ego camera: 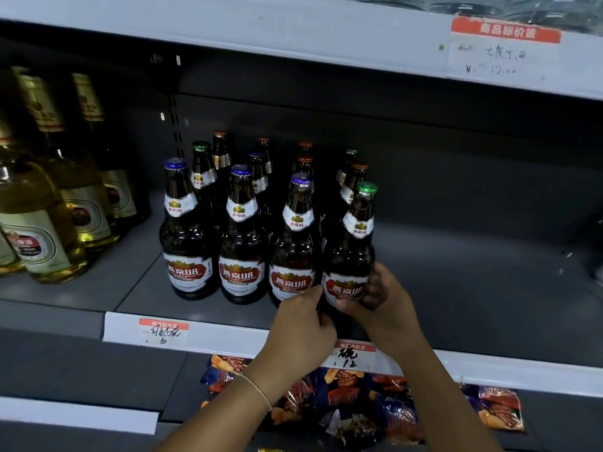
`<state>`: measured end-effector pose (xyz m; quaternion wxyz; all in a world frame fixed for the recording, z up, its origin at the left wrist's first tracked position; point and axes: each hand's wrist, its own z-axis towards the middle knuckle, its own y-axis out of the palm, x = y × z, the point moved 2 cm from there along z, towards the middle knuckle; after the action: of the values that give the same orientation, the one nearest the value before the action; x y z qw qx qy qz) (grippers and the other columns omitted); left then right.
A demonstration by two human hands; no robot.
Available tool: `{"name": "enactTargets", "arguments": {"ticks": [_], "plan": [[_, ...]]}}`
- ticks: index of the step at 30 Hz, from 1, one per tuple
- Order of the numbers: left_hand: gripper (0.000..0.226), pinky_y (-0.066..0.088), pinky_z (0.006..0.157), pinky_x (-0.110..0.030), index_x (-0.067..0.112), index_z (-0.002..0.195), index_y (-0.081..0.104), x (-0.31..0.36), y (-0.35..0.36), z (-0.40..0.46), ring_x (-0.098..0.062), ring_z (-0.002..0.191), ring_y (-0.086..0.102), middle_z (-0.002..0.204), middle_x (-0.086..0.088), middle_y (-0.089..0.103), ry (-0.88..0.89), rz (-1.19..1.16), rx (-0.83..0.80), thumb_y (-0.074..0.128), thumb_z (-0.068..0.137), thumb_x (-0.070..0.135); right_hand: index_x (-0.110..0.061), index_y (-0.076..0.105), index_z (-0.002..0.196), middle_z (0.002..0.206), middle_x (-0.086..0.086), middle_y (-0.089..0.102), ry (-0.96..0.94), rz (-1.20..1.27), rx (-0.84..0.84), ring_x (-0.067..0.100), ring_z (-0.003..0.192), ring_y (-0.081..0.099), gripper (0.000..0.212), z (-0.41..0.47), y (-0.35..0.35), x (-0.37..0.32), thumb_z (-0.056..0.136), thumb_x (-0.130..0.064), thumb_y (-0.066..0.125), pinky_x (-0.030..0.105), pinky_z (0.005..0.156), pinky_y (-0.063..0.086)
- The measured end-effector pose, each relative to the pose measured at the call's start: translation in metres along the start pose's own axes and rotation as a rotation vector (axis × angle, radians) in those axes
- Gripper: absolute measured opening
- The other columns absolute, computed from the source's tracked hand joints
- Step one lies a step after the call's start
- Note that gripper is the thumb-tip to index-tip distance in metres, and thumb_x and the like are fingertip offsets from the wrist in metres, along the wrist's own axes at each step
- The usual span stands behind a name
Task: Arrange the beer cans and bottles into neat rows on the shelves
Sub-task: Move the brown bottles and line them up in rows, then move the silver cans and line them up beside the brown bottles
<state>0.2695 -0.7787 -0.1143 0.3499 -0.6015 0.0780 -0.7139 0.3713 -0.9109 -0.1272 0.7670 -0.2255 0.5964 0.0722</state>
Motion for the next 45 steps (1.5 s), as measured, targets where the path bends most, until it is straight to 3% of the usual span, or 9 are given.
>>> {"name": "enactTargets", "arguments": {"ticks": [10, 16, 20, 23, 29, 35, 39, 43, 45], "plan": [[0.041, 0.054, 0.074, -0.042, 0.008, 0.101, 0.063, 0.004, -0.001, 0.000, -0.015, 0.081, 0.062, 0.088, -0.004, 0.067, -0.019, 0.040, -0.025, 0.035, 0.074, 0.021, -0.042, 0.052, 0.127, 0.110, -0.030, 0.066, -0.039, -0.081, 0.006, -0.010, 0.102, 0.062, 0.066, -0.005, 0.003, -0.011, 0.075, -0.019, 0.085, 0.007, 0.081, 0.048], [0.036, 0.053, 0.061, -0.038, 0.015, 0.093, 0.066, 0.021, -0.001, -0.002, -0.016, 0.069, 0.061, 0.079, -0.002, 0.068, 0.015, 0.246, 0.038, 0.037, 0.075, 0.025, -0.043, 0.050, 0.125, 0.106, -0.031, 0.066, -0.030, -0.131, 0.006, -0.009, 0.100, 0.062, 0.066, -0.004, 0.000, -0.008, 0.075, -0.020, 0.085, 0.011, 0.082, 0.050], [0.034, 0.052, 0.061, -0.034, 0.015, 0.092, 0.069, 0.045, 0.004, 0.002, -0.016, 0.070, 0.061, 0.081, -0.001, 0.069, 0.155, 0.222, 0.076, 0.039, 0.076, 0.021, -0.030, 0.041, 0.141, 0.125, -0.011, 0.064, -0.024, -0.055, -0.005, 0.003, 0.115, 0.061, 0.075, -0.002, -0.018, -0.009, 0.080, -0.006, 0.078, 0.020, 0.094, 0.051], [0.036, 0.054, 0.073, -0.029, 0.011, 0.098, 0.071, 0.065, 0.019, 0.011, -0.017, 0.082, 0.066, 0.087, -0.003, 0.071, 0.274, 0.150, 0.106, 0.043, 0.077, 0.016, -0.013, 0.043, 0.142, 0.131, 0.006, 0.059, -0.064, -0.040, 0.088, 0.012, 0.118, 0.059, 0.059, -0.005, -0.054, -0.020, 0.089, -0.002, 0.066, 0.019, 0.096, 0.049], [0.047, 0.047, 0.097, -0.027, 0.010, 0.126, 0.060, 0.118, 0.078, 0.045, -0.018, 0.109, 0.062, 0.118, -0.005, 0.067, 0.347, 0.111, 0.031, 0.042, 0.084, 0.017, -0.011, 0.055, 0.131, 0.117, 0.002, 0.065, -0.144, -0.108, 0.289, -0.011, 0.098, 0.061, 0.034, -0.015, -0.153, -0.033, 0.097, -0.008, 0.056, 0.010, 0.091, 0.047], [0.050, 0.034, 0.109, -0.023, 0.014, 0.142, 0.044, 0.183, 0.173, 0.076, -0.018, 0.129, 0.047, 0.141, -0.005, 0.051, 0.380, 0.066, -0.129, 0.047, 0.092, 0.011, -0.018, 0.058, 0.125, 0.113, 0.005, 0.066, -0.140, -0.146, 0.457, 0.003, 0.100, 0.063, 0.030, -0.028, -0.266, -0.022, 0.097, -0.007, 0.056, 0.032, 0.095, 0.053], [0.057, 0.032, 0.112, -0.027, 0.020, 0.147, 0.036, 0.227, 0.240, 0.092, -0.016, 0.134, 0.041, 0.149, -0.001, 0.041, 0.382, 0.049, -0.255, 0.048, 0.092, 0.012, -0.013, 0.057, 0.126, 0.113, 0.005, 0.065, -0.134, -0.251, 0.599, -0.012, 0.088, 0.061, 0.032, -0.037, -0.351, -0.015, 0.096, -0.005, 0.057, 0.009, 0.084, 0.049], [0.058, 0.034, 0.110, -0.028, 0.020, 0.148, 0.034, 0.267, 0.300, 0.103, -0.017, 0.132, 0.043, 0.148, -0.004, 0.041, 0.406, 0.025, -0.363, 0.047, 0.092, 0.013, -0.011, 0.059, 0.125, 0.111, 0.001, 0.066, -0.113, -0.363, 0.757, 0.005, 0.094, 0.062, 0.032, -0.046, -0.426, -0.006, 0.094, -0.009, 0.061, 0.018, 0.089, 0.049], [0.058, 0.035, 0.110, -0.029, 0.020, 0.149, 0.033, 0.284, 0.325, 0.109, -0.020, 0.129, 0.046, 0.148, -0.004, 0.041, 0.411, 0.025, -0.390, 0.048, 0.093, 0.015, -0.010, 0.060, 0.125, 0.112, -0.002, 0.064, -0.114, -0.455, 0.838, 0.009, 0.094, 0.060, 0.033, -0.050, -0.457, -0.002, 0.092, -0.010, 0.064, 0.004, 0.081, 0.043]]}}
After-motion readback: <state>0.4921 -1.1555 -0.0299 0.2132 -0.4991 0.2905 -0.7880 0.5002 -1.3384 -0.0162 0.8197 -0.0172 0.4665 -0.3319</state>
